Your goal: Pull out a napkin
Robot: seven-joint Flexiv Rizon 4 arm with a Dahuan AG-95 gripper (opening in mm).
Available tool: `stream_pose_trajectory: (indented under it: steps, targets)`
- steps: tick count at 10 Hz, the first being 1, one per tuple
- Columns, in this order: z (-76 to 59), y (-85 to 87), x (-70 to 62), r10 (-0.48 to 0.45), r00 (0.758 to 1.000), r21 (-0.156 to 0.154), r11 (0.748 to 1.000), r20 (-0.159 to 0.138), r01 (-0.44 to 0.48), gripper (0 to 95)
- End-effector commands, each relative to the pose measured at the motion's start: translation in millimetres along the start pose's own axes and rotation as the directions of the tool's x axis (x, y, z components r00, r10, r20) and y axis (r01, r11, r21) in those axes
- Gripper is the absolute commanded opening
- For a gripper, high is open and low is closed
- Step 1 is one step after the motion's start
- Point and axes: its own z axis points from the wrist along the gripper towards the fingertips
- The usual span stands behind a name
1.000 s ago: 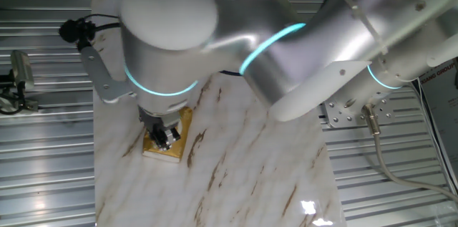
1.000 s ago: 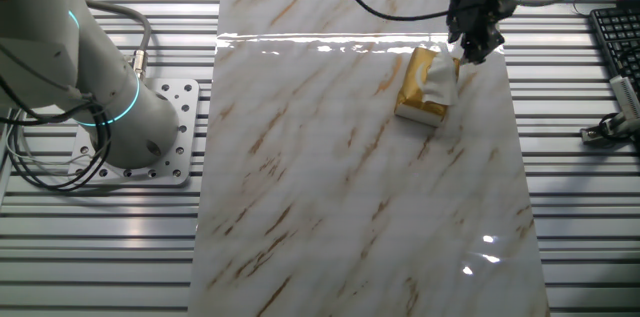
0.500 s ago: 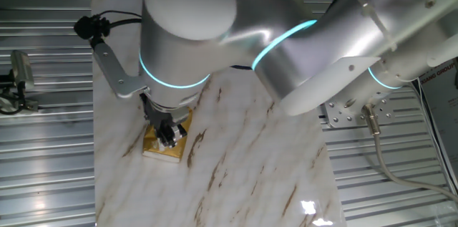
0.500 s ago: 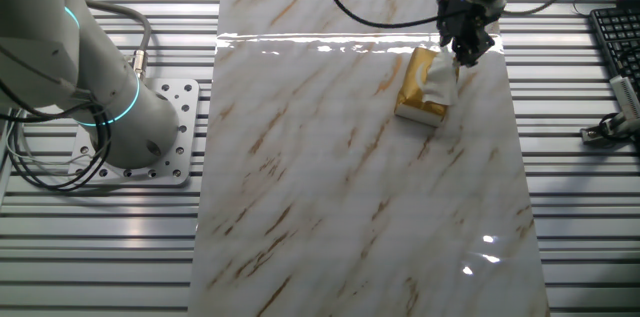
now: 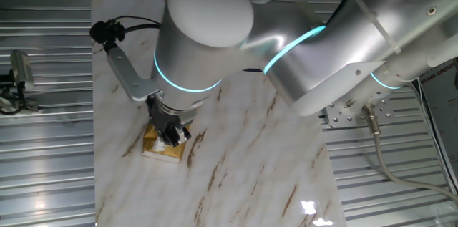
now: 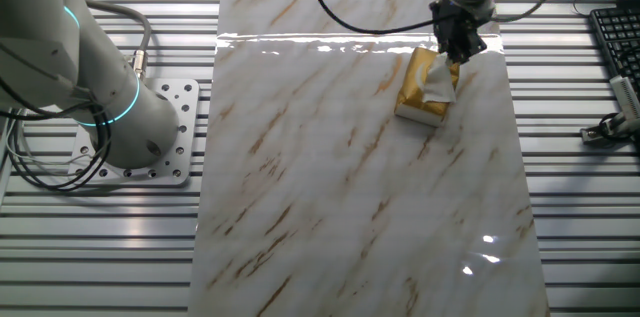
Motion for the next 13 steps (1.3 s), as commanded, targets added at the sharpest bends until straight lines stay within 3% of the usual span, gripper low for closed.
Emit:
stream_pose_trajectory:
  steps: [1, 3, 5, 6, 7, 9, 10, 11, 12, 13]
  targets:
    - [-1.7, -1.6, -2.5, -0.022, 1.000, 0.008, 1.000, 0.013, 0.021, 19.0]
    - [-1.2, -1.5, -2.4, 0.007, 0.998, 0.021, 1.000, 0.065, -0.008, 19.0]
    - [-1.0, -1.4, -2.3, 0.015, 0.996, 0.027, 0.999, 0.090, -0.018, 19.0]
    - [-0.3, -1.1, -2.1, 0.020, 0.996, 0.035, 0.999, 0.088, -0.023, 19.0]
    - [0.2, -0.9, -2.0, 0.018, 0.996, 0.032, 0.999, 0.093, -0.021, 0.0]
    - [2.9, -0.4, -0.9, 0.031, 0.993, 0.016, 0.999, 0.113, -0.033, 0.0]
    - [3.8, -0.4, -0.7, -0.001, 0.990, 0.024, 1.000, 0.138, -0.003, 0.0]
    - [0.1, -1.9, -1.9, -0.029, 0.989, 0.023, 0.999, 0.145, 0.026, 0.0]
    - [-6.5, -4.4, -3.8, -0.028, 0.992, 0.008, 1.000, 0.126, 0.028, 0.0]
    - [-8.0, -4.9, -4.3, -0.032, 0.991, -0.004, 0.999, 0.127, 0.032, 19.0]
